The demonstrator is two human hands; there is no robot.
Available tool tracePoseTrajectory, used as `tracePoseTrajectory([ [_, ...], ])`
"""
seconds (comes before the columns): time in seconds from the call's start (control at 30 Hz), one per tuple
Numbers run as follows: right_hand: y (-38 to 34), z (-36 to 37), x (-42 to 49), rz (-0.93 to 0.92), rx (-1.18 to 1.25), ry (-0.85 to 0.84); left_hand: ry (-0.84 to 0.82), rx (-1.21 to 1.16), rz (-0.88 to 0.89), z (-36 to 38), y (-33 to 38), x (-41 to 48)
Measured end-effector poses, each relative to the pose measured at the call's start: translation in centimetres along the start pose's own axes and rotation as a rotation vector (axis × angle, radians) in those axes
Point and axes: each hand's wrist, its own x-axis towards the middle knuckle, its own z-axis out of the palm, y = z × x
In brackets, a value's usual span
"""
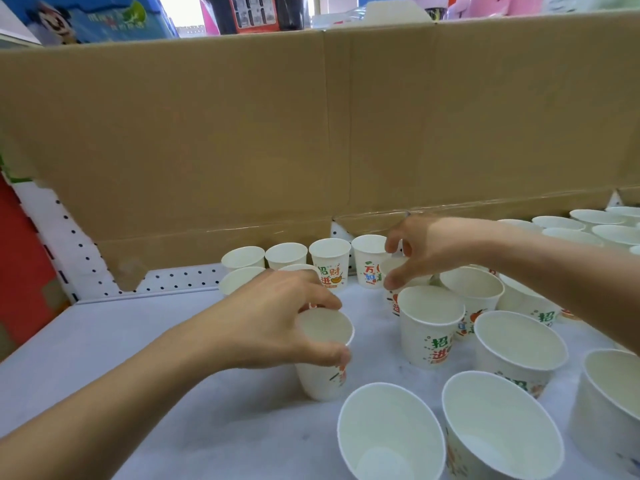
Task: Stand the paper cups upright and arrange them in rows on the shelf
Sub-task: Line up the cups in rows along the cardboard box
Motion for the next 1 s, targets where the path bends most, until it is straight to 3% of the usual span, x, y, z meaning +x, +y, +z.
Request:
tracePoseTrajectory([
  [0.33, -4.3, 1.4, 1.8, -0.094, 0.14, 0.045, 0.134, -0.134, -0.142, 0.0, -3.4, -2.1],
  [0.8, -4.2, 0.0, 0.0, -0.133, 0.269, 0.151, 0.157, -0.138, -0.131, 0.2, -4.3, -2.3],
  [1.0, -1.8, -3.0, -5.2, -0.063, -0.044, -0.26, 0.27, -0.166, -0.114, -1.2, -3.9, -0.1],
])
